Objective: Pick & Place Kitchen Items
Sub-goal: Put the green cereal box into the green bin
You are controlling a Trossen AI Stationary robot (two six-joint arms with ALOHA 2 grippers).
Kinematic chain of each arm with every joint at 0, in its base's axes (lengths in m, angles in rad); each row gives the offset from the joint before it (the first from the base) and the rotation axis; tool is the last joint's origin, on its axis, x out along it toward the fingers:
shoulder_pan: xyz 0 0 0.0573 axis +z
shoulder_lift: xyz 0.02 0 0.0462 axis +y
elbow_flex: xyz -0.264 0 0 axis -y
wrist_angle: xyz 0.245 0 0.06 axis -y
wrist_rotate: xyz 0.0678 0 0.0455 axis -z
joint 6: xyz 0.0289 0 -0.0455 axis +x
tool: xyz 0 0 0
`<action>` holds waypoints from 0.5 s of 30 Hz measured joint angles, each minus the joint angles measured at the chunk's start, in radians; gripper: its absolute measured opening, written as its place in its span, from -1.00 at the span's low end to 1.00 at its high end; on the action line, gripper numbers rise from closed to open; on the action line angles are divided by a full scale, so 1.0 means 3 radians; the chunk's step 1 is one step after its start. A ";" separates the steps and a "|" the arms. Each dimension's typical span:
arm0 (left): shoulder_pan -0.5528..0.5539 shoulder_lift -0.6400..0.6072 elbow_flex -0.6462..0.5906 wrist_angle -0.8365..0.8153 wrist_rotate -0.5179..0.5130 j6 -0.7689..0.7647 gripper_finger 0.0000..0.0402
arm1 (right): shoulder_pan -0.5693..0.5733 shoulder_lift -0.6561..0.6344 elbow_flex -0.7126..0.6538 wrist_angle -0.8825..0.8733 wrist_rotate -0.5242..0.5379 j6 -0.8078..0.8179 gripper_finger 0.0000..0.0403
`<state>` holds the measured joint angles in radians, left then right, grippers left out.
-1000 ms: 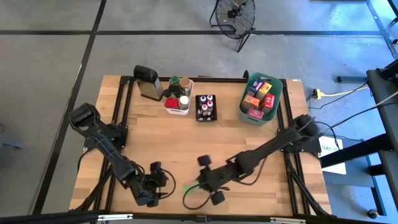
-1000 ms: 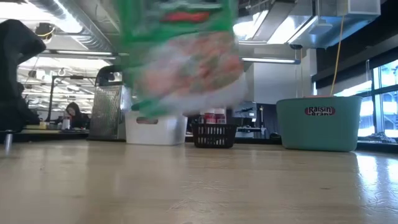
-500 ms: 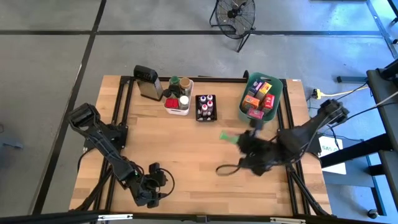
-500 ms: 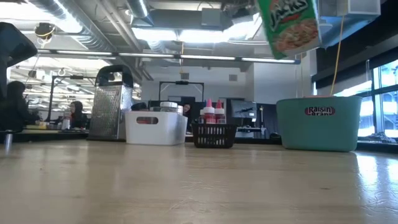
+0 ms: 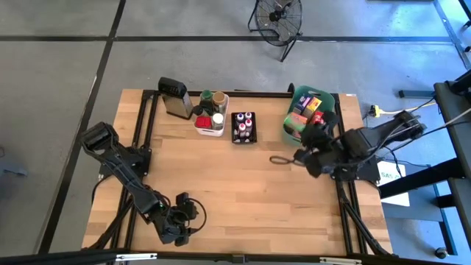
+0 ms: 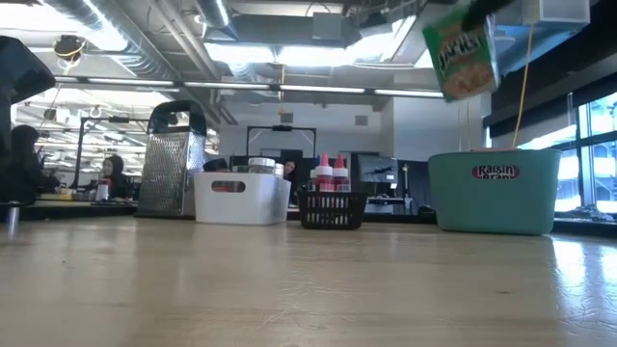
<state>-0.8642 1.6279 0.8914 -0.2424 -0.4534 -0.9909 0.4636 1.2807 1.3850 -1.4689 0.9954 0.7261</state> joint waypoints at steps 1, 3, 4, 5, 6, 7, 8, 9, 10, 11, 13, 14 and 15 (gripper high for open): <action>0.0000 0.0000 0.0001 0.0000 -0.0001 -0.0005 0.46 | -0.0073 -0.0075 -0.0098 0.0007 -0.0002 0.0012 -0.46; 0.0000 0.0000 0.0001 -0.0001 -0.0021 -0.0006 0.46 | -0.0209 -0.0236 -0.0317 0.0039 -0.0001 0.0026 -0.46; -0.0007 0.0002 0.0001 -0.0001 -0.0059 -0.0006 0.46 | -0.0272 -0.0325 -0.0432 0.0070 0.0000 0.0033 -0.46; -0.0015 0.0006 0.0001 0.0000 -0.0101 -0.0005 0.46 | -0.0329 -0.0426 -0.0554 0.0095 -0.0003 0.0035 -0.46; -0.0021 0.0011 0.0002 -0.0004 -0.0144 -0.0003 0.46 | -0.0384 -0.0529 -0.0665 0.0147 -0.0003 0.0036 -0.46; -0.0024 0.0013 0.0003 -0.0020 -0.0159 0.0008 0.46 | -0.0438 -0.0646 -0.0769 0.0221 -0.0002 0.0036 -0.46; -0.0025 0.0013 0.0003 -0.0035 -0.0164 0.0016 0.46 | -0.0488 -0.0773 -0.0878 0.0300 -0.0004 0.0035 -0.46; -0.0025 0.0013 0.0003 -0.0046 -0.0167 0.0018 0.46 | -0.0531 -0.0901 -0.0983 0.0367 -0.0004 0.0030 -0.46; -0.0025 0.0013 0.0003 -0.0054 -0.0167 0.0018 0.46 | -0.0573 -0.1031 -0.1082 0.0465 -0.0002 -0.0007 -0.46; -0.0025 0.0013 0.0003 -0.0059 -0.0167 0.0019 0.46 | -0.0608 -0.1149 -0.1177 0.0567 -0.0001 -0.0069 -0.46; -0.0017 0.0013 0.0003 -0.0066 -0.0167 0.0019 0.46 | -0.0679 -0.1376 -0.1338 0.0718 -0.0003 -0.0178 -0.46; -0.0012 0.0013 0.0003 -0.0075 -0.0168 0.0019 0.46 | -0.0713 -0.1478 -0.1406 0.0808 -0.0002 -0.0216 -0.46; -0.0002 0.0013 0.0003 -0.0076 -0.0168 0.0020 0.46 | -0.0749 -0.1566 -0.1469 0.0907 -0.0001 -0.0275 -0.46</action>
<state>-0.8647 1.6318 0.8925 -0.2653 -0.5037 -0.9848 0.2390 0.8109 0.9444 -1.1968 0.9951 0.6436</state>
